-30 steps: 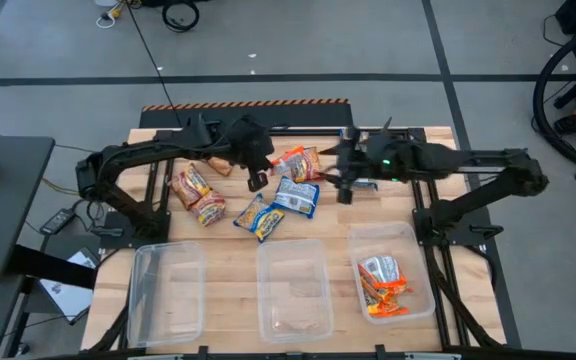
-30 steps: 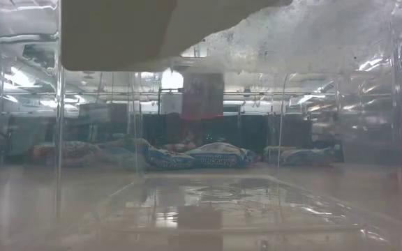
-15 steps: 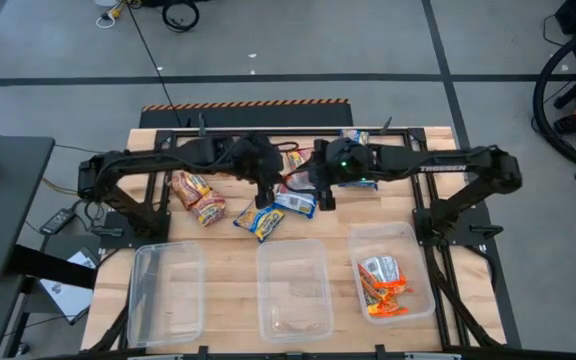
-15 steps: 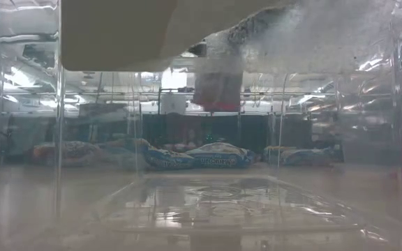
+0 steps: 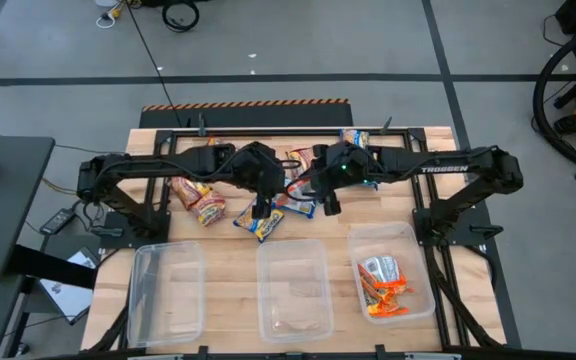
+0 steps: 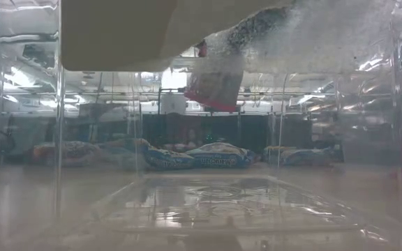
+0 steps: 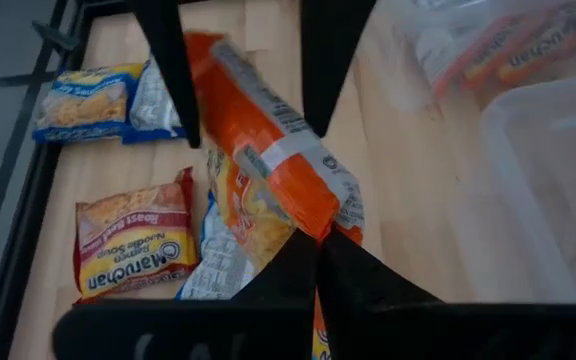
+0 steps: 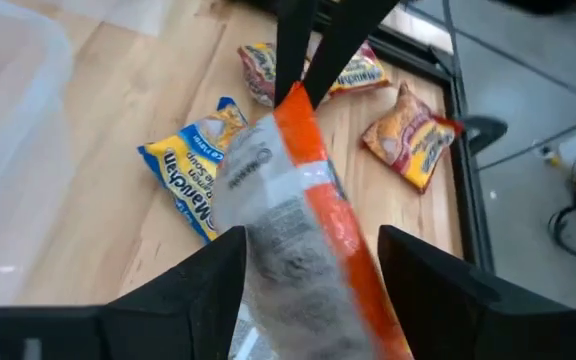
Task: Sort Maruchan noodles
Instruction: Put the orange noodle pack on the right transparent bin
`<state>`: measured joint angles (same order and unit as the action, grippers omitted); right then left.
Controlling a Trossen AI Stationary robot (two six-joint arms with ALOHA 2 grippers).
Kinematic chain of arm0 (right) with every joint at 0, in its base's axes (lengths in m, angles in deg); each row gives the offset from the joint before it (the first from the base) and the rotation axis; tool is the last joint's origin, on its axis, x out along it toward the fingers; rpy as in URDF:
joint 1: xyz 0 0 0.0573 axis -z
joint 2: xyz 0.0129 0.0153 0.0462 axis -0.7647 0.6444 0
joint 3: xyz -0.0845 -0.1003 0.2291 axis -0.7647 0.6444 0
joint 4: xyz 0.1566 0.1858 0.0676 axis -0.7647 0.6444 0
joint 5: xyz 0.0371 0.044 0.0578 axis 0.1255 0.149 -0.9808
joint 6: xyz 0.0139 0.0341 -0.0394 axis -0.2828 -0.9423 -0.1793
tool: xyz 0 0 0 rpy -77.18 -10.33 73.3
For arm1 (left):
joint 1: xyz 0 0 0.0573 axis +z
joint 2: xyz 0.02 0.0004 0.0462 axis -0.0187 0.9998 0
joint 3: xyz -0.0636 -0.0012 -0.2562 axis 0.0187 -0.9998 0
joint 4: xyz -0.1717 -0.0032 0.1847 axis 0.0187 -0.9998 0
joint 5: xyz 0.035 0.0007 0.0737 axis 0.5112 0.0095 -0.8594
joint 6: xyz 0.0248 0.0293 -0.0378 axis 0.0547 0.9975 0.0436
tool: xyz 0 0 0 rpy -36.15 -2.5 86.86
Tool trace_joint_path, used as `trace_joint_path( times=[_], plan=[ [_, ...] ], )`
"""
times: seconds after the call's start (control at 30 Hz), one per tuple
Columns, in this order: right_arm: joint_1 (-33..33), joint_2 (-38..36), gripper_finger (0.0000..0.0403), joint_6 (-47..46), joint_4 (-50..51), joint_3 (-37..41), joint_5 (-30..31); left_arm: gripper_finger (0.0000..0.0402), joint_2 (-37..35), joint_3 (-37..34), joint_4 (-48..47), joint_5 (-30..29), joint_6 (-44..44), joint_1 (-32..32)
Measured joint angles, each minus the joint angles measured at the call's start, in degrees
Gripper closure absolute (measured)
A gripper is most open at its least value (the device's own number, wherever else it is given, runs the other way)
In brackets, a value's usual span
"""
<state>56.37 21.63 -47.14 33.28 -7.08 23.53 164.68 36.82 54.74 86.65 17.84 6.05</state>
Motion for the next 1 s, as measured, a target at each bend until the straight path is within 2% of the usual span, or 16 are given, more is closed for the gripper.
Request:
trace_joint_path(
  times=[0.27,0.4,0.53,0.77,0.87,1.0],
  plan=[
    [-0.1,2.4,0.0143,0.2,3.2,0.0,-3.4,0.0390,1.5,0.0,3.8,1.3,4.1,-0.9],
    [-0.3,4.0,0.0147,0.5,3.6,0.0,-4.1,0.0389,2.2,0.0,6.2,1.1,5.8,-1.9],
    [-1.0,4.3,0.0176,0.5,3.1,0.1,-4.0,0.0389,2.1,0.0,7.0,1.1,5.8,-2.5],
    [-1.2,3.9,0.0266,-1.2,3.4,0.1,-3.0,0.0388,2.1,0.0,7.2,-2.9,4.4,-3.0],
    [-1.2,3.7,0.0267,-2.0,3.8,0.1,-3.0,0.0382,1.8,0.0,7.4,-3.3,1.5,-3.0],
    [-1.8,1.8,0.0267,-3.7,6.2,0.1,-1.8,0.0342,0.7,3.5,5.9,-3.3,-4.7,-3.0]
  ],
)
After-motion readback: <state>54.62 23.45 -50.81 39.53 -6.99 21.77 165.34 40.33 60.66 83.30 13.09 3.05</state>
